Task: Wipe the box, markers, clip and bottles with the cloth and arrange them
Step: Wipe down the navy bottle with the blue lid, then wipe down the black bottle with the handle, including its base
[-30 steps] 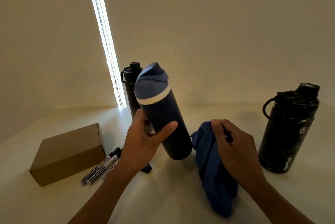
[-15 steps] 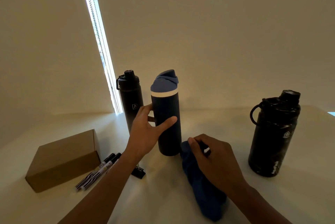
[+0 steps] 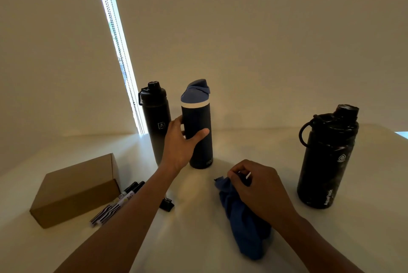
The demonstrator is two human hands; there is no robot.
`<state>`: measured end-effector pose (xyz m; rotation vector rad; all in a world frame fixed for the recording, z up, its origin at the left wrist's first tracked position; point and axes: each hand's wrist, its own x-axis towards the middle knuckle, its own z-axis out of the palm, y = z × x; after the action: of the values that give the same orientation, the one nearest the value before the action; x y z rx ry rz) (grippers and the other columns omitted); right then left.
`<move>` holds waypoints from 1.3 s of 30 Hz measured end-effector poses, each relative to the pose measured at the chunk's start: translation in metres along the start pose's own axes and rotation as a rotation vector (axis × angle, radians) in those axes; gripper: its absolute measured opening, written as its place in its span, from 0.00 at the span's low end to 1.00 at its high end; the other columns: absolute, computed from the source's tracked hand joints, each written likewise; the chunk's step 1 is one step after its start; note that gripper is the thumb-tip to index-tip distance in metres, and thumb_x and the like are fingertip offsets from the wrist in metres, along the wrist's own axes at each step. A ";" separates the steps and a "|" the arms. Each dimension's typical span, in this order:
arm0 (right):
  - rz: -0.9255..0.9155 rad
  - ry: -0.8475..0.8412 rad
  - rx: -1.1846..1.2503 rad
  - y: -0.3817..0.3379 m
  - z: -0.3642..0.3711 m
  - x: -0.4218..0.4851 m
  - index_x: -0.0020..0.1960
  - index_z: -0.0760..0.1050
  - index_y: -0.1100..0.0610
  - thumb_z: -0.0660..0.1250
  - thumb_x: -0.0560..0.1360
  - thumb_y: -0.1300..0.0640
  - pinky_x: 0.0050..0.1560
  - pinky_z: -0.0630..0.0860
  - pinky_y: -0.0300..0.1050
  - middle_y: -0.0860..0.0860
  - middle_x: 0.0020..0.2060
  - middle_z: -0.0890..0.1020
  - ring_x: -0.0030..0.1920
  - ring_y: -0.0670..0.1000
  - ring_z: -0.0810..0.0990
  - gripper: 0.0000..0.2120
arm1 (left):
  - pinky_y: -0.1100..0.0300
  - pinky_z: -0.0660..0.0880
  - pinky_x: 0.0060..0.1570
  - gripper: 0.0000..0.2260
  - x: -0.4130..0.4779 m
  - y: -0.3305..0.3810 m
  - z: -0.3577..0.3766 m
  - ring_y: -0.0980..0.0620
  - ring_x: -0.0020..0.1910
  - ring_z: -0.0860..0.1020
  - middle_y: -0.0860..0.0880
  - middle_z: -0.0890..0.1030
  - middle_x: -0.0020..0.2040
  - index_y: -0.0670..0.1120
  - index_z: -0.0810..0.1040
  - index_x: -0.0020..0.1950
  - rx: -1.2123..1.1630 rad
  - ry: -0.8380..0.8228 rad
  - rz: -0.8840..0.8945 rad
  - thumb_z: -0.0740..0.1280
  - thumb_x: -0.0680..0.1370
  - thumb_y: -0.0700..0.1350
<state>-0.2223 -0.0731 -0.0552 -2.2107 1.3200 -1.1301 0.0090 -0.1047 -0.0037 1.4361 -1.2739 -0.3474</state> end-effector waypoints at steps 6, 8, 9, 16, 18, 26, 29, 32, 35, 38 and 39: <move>-0.014 0.016 0.026 0.002 -0.004 0.001 0.47 0.82 0.43 0.72 0.77 0.46 0.40 0.75 0.30 0.37 0.38 0.81 0.41 0.39 0.81 0.02 | 0.55 0.76 0.68 0.33 -0.025 -0.008 -0.001 0.58 0.66 0.74 0.54 0.72 0.74 0.51 0.67 0.78 -0.051 0.017 0.015 0.77 0.77 0.51; -0.009 0.023 0.014 0.002 -0.005 0.003 0.47 0.82 0.43 0.72 0.77 0.45 0.39 0.75 0.30 0.37 0.37 0.81 0.41 0.39 0.81 0.03 | 0.57 0.72 0.71 0.36 -0.042 -0.007 -0.001 0.59 0.70 0.69 0.53 0.66 0.78 0.52 0.63 0.81 -0.013 0.009 0.026 0.76 0.77 0.51; -0.003 0.025 0.005 0.002 -0.005 0.003 0.47 0.82 0.43 0.72 0.77 0.45 0.39 0.76 0.30 0.37 0.37 0.81 0.40 0.38 0.81 0.04 | 0.58 0.69 0.72 0.36 -0.050 -0.006 -0.001 0.60 0.71 0.67 0.54 0.63 0.79 0.52 0.61 0.81 -0.004 -0.009 0.035 0.76 0.78 0.51; -0.030 0.088 -0.004 0.003 -0.008 0.003 0.47 0.81 0.44 0.71 0.78 0.43 0.41 0.79 0.35 0.38 0.38 0.82 0.38 0.40 0.81 0.06 | 0.71 0.74 0.64 0.22 -0.097 -0.009 -0.007 0.68 0.65 0.74 0.62 0.73 0.67 0.55 0.73 0.72 0.023 -0.147 0.108 0.73 0.80 0.53; -0.045 0.110 -0.020 -0.002 -0.012 0.002 0.48 0.81 0.45 0.70 0.78 0.44 0.41 0.79 0.36 0.39 0.39 0.82 0.39 0.41 0.81 0.06 | 0.70 0.77 0.59 0.16 -0.103 -0.011 -0.006 0.67 0.60 0.78 0.61 0.79 0.61 0.56 0.77 0.67 0.031 -0.218 0.118 0.72 0.80 0.53; 0.032 0.168 0.011 -0.001 -0.037 -0.025 0.50 0.80 0.43 0.71 0.77 0.43 0.38 0.77 0.30 0.37 0.38 0.82 0.42 0.38 0.82 0.05 | 0.72 0.77 0.52 0.10 -0.098 -0.017 -0.007 0.63 0.55 0.81 0.59 0.83 0.55 0.54 0.81 0.61 -0.028 -0.230 0.132 0.73 0.80 0.47; 0.074 0.152 0.017 0.010 -0.044 -0.041 0.50 0.81 0.44 0.72 0.76 0.43 0.38 0.79 0.31 0.37 0.37 0.83 0.41 0.38 0.82 0.06 | 0.73 0.76 0.51 0.09 -0.095 -0.015 -0.007 0.63 0.55 0.81 0.59 0.84 0.55 0.54 0.81 0.60 -0.066 -0.216 0.126 0.73 0.81 0.46; 0.103 0.188 0.018 0.013 -0.052 -0.053 0.49 0.81 0.43 0.73 0.76 0.42 0.36 0.79 0.32 0.38 0.36 0.83 0.39 0.38 0.83 0.06 | 0.73 0.77 0.50 0.09 -0.099 -0.013 -0.004 0.64 0.54 0.81 0.60 0.84 0.54 0.56 0.80 0.60 -0.066 -0.243 0.135 0.72 0.80 0.48; 0.066 0.385 0.010 0.009 -0.064 -0.062 0.47 0.80 0.45 0.74 0.76 0.43 0.37 0.78 0.33 0.39 0.35 0.83 0.36 0.42 0.83 0.06 | 0.69 0.78 0.53 0.09 -0.106 -0.010 -0.001 0.62 0.55 0.82 0.60 0.84 0.55 0.56 0.80 0.60 -0.067 -0.283 0.162 0.72 0.80 0.50; 0.037 0.633 -0.015 0.012 -0.081 -0.068 0.49 0.77 0.50 0.76 0.75 0.44 0.39 0.77 0.37 0.42 0.37 0.80 0.38 0.46 0.81 0.12 | 0.70 0.78 0.53 0.09 -0.111 -0.009 0.002 0.63 0.55 0.82 0.60 0.83 0.56 0.56 0.80 0.61 -0.065 -0.312 0.177 0.71 0.81 0.50; 0.057 0.694 -0.014 0.015 -0.086 -0.069 0.51 0.75 0.51 0.77 0.73 0.43 0.40 0.77 0.40 0.44 0.41 0.79 0.40 0.47 0.79 0.16 | 0.70 0.78 0.53 0.09 -0.111 -0.008 0.003 0.63 0.55 0.82 0.61 0.83 0.56 0.56 0.80 0.61 -0.059 -0.314 0.176 0.71 0.80 0.50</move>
<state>-0.3147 -0.0129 -0.0427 -1.8271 1.6169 -1.9716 -0.0305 -0.0160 -0.0593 1.2403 -1.6179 -0.5009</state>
